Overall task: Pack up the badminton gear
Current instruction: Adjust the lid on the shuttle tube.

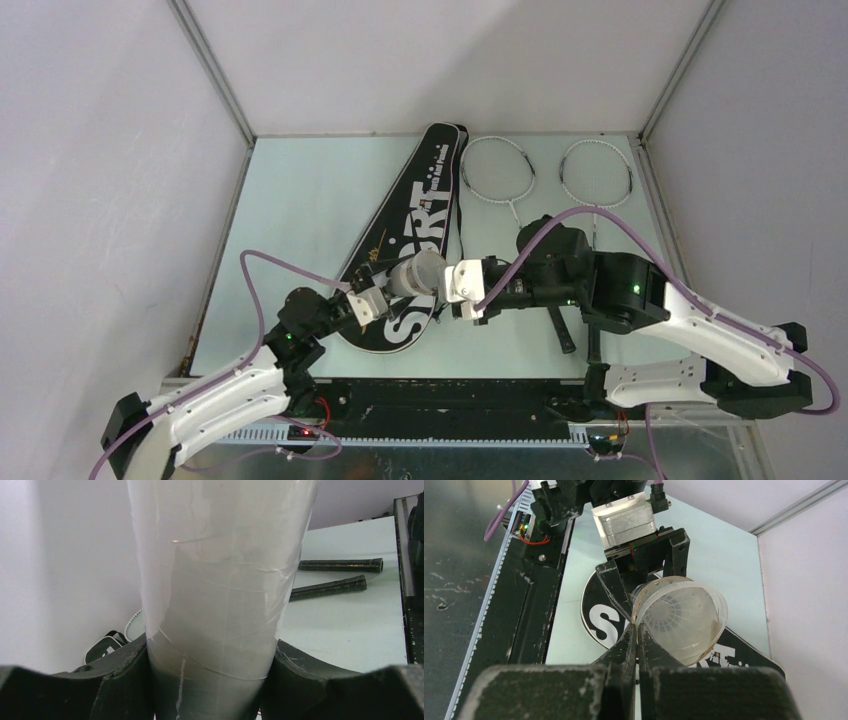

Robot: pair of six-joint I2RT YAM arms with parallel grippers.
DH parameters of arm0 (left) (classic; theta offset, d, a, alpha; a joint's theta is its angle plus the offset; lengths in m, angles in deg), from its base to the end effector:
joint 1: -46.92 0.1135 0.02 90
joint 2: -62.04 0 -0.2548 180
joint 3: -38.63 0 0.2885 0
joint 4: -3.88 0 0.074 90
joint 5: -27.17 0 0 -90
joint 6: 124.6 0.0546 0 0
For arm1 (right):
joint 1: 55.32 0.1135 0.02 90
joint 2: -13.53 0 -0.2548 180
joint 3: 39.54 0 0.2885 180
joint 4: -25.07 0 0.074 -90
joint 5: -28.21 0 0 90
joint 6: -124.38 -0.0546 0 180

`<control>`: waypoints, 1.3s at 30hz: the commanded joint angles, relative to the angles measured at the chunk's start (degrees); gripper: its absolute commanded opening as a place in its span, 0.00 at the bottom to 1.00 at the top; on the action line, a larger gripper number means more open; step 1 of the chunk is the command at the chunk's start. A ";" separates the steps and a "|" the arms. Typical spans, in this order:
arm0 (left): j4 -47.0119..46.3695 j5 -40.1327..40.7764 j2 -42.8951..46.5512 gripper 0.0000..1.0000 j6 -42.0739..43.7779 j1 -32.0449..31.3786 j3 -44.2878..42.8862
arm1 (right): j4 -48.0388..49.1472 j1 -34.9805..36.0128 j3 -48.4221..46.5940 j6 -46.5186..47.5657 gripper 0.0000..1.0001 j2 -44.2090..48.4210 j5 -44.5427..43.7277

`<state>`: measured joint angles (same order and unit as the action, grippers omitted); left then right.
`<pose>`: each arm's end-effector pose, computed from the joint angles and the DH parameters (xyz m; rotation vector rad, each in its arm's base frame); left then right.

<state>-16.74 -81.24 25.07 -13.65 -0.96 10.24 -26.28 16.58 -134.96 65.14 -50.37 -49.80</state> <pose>0.1379 -0.1783 0.2499 1.0014 0.9759 -0.6106 0.0742 0.2637 0.4499 -1.6237 1.1139 0.6777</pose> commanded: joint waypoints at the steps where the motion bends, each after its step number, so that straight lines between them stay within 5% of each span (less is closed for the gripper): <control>1: -4.14 -2.09 1.85 0.56 -1.03 -0.18 0.27 | -3.63 -0.20 -4.21 1.90 0.00 -1.56 1.64; 14: -1.04 -1.52 0.53 0.60 -0.39 -0.14 -0.98 | -14.86 0.63 -13.91 7.81 0.00 -8.75 -2.02; 26: 1.26 2.20 -0.32 0.58 -1.48 -0.18 -2.23 | -28.78 5.57 -26.57 14.38 0.00 -17.56 -16.61; 39: 1.85 3.03 0.73 0.58 0.06 -0.17 -0.97 | -39.43 6.73 -35.83 17.31 0.00 -22.77 -14.57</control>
<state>-15.91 -79.51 24.96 -13.71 -0.96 9.91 -61.82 22.74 -168.51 81.40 -71.68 -63.18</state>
